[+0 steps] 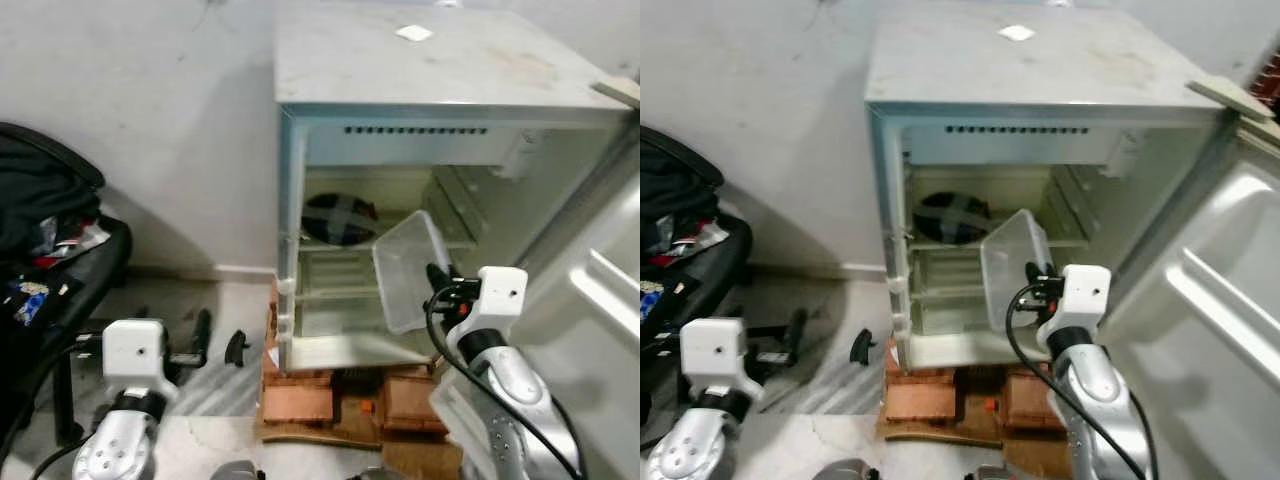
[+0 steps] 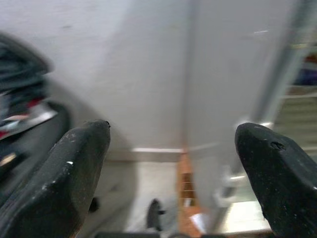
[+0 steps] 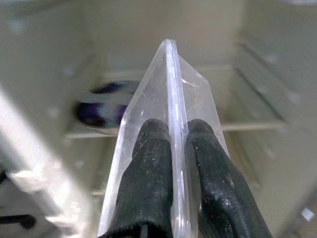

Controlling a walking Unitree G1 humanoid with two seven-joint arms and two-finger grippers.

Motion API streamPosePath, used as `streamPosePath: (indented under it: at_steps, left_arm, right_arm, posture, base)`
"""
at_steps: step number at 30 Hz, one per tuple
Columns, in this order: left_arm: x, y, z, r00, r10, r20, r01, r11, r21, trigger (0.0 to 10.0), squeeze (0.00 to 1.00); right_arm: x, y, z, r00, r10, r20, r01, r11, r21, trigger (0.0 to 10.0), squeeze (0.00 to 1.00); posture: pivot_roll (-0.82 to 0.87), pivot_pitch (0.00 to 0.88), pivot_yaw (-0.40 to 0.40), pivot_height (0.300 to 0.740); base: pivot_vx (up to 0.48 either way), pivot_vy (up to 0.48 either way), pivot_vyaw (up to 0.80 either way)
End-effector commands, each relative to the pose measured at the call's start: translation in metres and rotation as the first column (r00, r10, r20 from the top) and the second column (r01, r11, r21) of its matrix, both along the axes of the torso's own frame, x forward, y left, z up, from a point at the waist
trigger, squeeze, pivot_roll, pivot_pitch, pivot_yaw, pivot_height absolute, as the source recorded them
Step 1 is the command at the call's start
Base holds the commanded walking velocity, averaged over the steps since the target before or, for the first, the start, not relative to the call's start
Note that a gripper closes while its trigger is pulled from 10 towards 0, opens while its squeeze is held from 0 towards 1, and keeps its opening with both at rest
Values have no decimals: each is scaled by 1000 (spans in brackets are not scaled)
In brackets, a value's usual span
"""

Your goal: Restocking fridge

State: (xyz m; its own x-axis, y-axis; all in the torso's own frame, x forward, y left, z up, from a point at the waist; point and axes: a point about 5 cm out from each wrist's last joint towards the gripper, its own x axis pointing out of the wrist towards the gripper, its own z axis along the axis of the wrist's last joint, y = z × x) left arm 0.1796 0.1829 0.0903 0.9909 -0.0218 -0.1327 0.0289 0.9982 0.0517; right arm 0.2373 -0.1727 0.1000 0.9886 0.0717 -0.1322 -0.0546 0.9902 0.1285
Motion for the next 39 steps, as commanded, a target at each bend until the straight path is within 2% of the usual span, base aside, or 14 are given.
streamPosePath:
  at_steps: [1,5,13,22,25,27,30,32,34,36,38,39]
  left_arm:
    - [-1,-2,2,1000,-20,12,20,1000,-5,10000,0]
    - [0,-2,2,1000,-16,10,16,1000,3,10000,0]
    - [-1,0,1,1000,8,2,-8,1000,21,10000,0]
    - [-9,0,3,1000,14,-11,-14,1000,24,10000,0]
    - [-16,2,5,999,31,-21,-30,999,32,10000,0]
    - [-17,3,6,999,38,-27,-37,999,35,10000,0]
    - [-18,-1,5,998,48,-47,-46,998,43,10000,0]
    - [-18,-4,6,998,33,-48,-31,999,43,10000,0]
    - [-18,-10,9,999,-3,-45,5,999,40,10000,0]
    - [-19,-10,12,999,-9,-51,10,1000,20,10000,0]
    - [-20,-10,12,998,-11,-54,11,1000,8,10000,0]
    - [-26,-16,11,997,-36,-72,37,999,2,10000,0]
  right_arm:
    - [-1,-4,3,1000,-13,7,13,1000,-7,10000,0]
    - [0,-4,3,1000,-14,8,14,1000,-8,10000,0]
    - [1,1,2,1000,-5,5,5,1000,-4,10000,0]
    - [19,-1,7,998,-42,36,42,999,-10,10000,0]
    - [33,-4,11,995,-86,57,87,996,-11,10000,0]
    - [36,-3,12,994,-87,60,87,996,-2,10000,0]
    - [51,0,13,993,-91,69,91,996,12,10000,0]
    - [55,-1,13,992,-102,67,101,995,19,10000,0]
    - [65,-2,14,990,-121,69,119,993,28,10000,0]
    - [76,0,19,988,-124,93,122,992,17,10000,0]
    - [79,0,21,987,-123,101,123,992,14,10000,0]
    - [87,-4,25,982,-145,117,147,989,-6,10000,0]
  posture:
    - [149,47,-52,740]
    - [149,48,-52,740]
    - [161,52,-55,740]
    - [186,93,-53,740]
    - [196,123,-49,740]
    - [200,135,-46,740]
    - [221,156,-46,740]
    - [232,168,-47,740]
    - [241,182,-47,740]
    - [239,201,-46,740]
    - [239,201,-46,740]
    - [252,216,-41,740]
  base:
    - [439,0,0]
    - [446,0,0]
    - [0,0,0]
    - [0,0,0]
    - [0,0,0]
    - [0,0,0]
    - [0,0,0]
    - [0,0,0]
    - [0,0,0]
    - [0,0,0]
    - [0,0,0]
    - [0,0,0]
